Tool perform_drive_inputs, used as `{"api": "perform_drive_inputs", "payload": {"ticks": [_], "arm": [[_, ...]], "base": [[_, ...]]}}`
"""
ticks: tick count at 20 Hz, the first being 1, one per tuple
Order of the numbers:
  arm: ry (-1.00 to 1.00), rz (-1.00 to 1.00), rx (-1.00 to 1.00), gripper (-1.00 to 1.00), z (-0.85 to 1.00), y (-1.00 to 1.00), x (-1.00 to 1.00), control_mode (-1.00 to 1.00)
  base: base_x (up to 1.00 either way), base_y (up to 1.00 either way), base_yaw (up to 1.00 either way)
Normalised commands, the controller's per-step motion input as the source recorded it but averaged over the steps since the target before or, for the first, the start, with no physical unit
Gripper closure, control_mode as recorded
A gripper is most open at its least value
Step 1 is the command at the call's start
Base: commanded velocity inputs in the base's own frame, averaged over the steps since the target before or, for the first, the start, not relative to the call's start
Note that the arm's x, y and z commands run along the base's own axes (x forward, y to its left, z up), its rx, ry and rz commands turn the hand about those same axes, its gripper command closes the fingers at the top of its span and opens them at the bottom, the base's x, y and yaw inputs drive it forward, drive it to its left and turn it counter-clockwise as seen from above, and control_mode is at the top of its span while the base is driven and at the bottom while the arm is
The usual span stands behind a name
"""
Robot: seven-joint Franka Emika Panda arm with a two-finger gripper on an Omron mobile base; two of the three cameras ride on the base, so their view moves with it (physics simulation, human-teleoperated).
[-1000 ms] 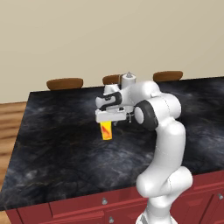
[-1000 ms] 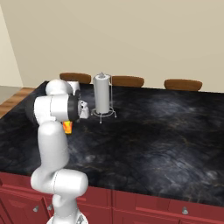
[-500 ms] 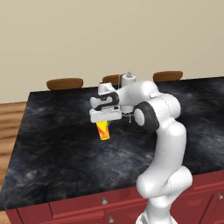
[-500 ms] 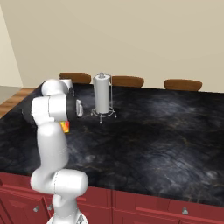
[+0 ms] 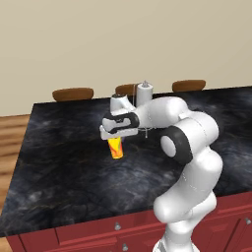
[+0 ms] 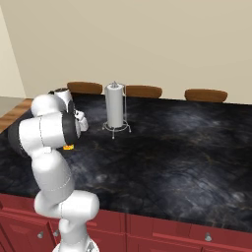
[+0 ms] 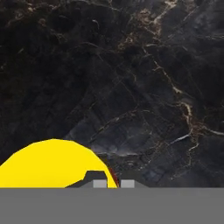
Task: Pick the tupperware and cup and place them in the sink. Then turn on the water.
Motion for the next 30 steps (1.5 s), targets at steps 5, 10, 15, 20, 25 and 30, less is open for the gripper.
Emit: {"api": "perform_drive_inputs", "payload": {"ticks": [5,10,15,20,25,30], "arm": [[-0.03,0.0,0.0,1.0,0.36,0.0,-0.51,-1.0],[0.02,0.0,0.0,1.0,0.56,0.0,-0.38,-1.0],[0.06,0.0,0.0,1.0,0.5,0.0,-0.3,-1.0],[0.02,0.0,0.0,1.0,0.23,-0.06,-0.33,-1.0],[0.0,0.0,0.0,1.0,0.1,-0.03,-0.22,-1.0],[0.0,0.0,0.0,1.0,0.2,-0.09,-0.29,-1.0]], "base": [[0.0,0.0,0.0],[0.0,0.0,0.0],[0.0,0.0,0.0],[0.0,0.0,0.0],[0.0,0.0,0.0],[0.0,0.0,0.0]]}}
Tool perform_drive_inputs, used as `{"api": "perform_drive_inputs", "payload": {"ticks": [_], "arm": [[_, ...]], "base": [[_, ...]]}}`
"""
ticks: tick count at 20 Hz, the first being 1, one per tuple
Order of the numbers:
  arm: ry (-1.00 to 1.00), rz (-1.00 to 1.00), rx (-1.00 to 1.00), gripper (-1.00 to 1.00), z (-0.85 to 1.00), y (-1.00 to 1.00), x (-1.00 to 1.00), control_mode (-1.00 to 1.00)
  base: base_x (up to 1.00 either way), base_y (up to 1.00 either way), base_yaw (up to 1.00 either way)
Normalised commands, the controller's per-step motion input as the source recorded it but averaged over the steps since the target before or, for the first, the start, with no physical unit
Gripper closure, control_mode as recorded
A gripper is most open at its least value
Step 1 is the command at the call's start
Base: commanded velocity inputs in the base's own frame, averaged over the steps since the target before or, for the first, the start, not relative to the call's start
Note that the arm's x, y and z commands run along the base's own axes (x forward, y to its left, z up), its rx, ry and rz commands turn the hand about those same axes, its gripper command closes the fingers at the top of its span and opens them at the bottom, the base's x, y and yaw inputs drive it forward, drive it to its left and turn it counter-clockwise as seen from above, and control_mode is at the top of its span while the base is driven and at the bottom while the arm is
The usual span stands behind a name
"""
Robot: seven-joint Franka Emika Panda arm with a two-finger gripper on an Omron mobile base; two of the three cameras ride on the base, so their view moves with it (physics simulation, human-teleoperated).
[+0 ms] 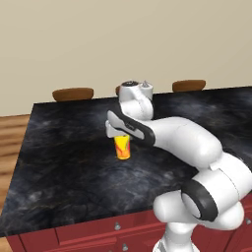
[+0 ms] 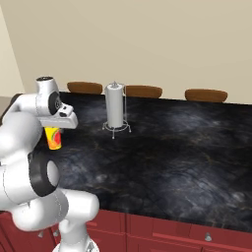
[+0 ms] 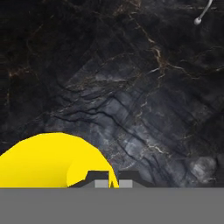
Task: Pick the tupperware and cup and place them in the sink. Then turn on the water.
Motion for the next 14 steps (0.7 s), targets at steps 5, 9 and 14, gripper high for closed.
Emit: {"api": "perform_drive_inputs", "payload": {"ticks": [5,9,14], "arm": [[0.0,0.0,0.0,1.0,0.18,-0.13,-0.35,-1.0],[0.0,0.0,0.0,1.0,0.22,-0.23,-0.41,-1.0],[0.01,0.0,0.0,1.0,0.26,-0.16,-0.32,-1.0]], "base": [[0.0,0.0,0.0],[0.0,0.0,0.0],[0.0,0.0,0.0]]}}
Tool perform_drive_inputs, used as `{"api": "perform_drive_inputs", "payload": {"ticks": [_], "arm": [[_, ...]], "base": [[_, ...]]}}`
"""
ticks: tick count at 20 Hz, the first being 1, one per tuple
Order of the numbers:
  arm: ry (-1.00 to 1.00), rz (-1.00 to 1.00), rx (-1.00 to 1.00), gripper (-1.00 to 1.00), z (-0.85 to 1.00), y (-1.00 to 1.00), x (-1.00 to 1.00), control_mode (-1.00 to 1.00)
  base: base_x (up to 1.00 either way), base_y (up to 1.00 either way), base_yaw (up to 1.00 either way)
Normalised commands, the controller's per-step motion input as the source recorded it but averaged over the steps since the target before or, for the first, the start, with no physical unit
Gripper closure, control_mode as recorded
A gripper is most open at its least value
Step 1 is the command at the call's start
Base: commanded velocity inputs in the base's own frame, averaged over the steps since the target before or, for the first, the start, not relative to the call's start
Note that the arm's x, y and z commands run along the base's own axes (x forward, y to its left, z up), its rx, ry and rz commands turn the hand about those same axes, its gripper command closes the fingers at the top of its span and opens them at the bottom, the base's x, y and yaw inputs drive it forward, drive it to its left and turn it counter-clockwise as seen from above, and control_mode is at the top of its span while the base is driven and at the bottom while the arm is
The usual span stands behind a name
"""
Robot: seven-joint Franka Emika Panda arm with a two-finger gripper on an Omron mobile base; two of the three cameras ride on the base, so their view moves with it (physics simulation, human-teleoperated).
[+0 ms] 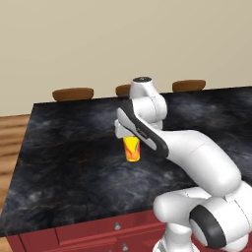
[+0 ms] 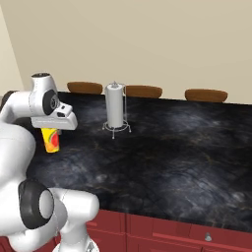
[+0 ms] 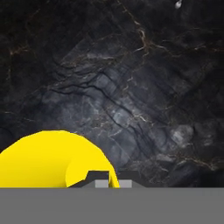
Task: Pick the tupperware and cup and place them in the sink. Then turn on the water.
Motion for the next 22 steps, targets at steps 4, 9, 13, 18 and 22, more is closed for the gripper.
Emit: {"api": "perform_drive_inputs", "payload": {"ticks": [4,9,13,18,22], "arm": [[0.0,0.0,0.0,1.0,0.27,-0.12,-0.35,-1.0],[0.0,0.0,0.0,1.0,0.27,-0.04,-0.35,-1.0],[0.0,0.0,0.0,1.0,0.0,0.0,0.0,1.0],[0.0,0.0,0.0,1.0,0.0,0.0,0.0,1.0],[0.0,0.0,0.0,1.0,0.0,0.0,0.0,1.0]], "base": [[0.0,0.0,0.0],[0.0,0.0,0.0],[-0.35,0.0,0.0],[-0.31,0.01,0.0],[-0.8,0.0,0.0]]}}
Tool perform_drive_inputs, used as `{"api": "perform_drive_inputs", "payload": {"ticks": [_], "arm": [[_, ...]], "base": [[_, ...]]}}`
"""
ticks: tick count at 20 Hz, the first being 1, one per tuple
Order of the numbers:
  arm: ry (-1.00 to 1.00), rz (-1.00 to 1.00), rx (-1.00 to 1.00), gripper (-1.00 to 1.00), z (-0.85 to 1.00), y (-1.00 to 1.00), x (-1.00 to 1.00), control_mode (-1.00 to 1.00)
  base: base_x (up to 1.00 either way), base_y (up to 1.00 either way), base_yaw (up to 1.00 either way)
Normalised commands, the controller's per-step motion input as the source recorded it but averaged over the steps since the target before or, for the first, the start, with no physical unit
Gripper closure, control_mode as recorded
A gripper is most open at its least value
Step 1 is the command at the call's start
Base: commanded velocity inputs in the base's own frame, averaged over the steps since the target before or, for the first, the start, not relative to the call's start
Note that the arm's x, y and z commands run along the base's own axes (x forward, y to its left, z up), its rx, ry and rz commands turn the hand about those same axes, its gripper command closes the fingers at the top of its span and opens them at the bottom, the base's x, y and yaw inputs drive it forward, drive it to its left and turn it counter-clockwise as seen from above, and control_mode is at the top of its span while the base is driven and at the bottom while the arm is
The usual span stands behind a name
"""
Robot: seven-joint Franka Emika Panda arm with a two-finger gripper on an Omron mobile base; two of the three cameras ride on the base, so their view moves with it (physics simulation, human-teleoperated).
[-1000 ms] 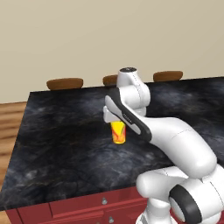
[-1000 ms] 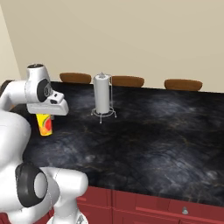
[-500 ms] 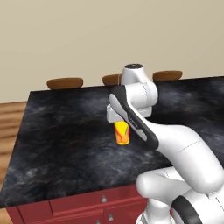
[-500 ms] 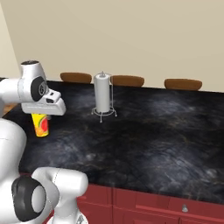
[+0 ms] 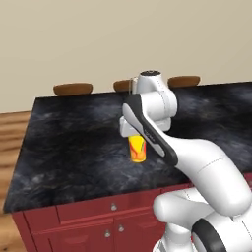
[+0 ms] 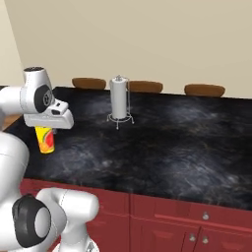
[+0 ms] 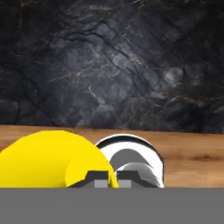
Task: Pick the tupperware and cup and place them in the sink. Then turn on the water.
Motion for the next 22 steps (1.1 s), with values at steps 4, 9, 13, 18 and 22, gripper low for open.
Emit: {"api": "perform_drive_inputs", "payload": {"ticks": [4,9,13,18,22], "arm": [[0.0,0.0,0.0,1.0,0.0,0.0,0.0,1.0],[0.0,0.0,0.0,1.0,0.0,0.0,0.0,1.0],[0.0,0.0,0.0,1.0,0.0,0.0,0.0,1.0],[0.0,0.0,0.0,1.0,0.0,0.0,0.0,1.0],[0.0,0.0,0.0,1.0,0.0,0.0,0.0,1.0]], "base": [[-0.93,0.03,0.0],[-0.97,0.04,0.0],[-0.5,0.07,0.12],[-0.1,-0.04,0.53],[0.06,0.0,0.82]]}}
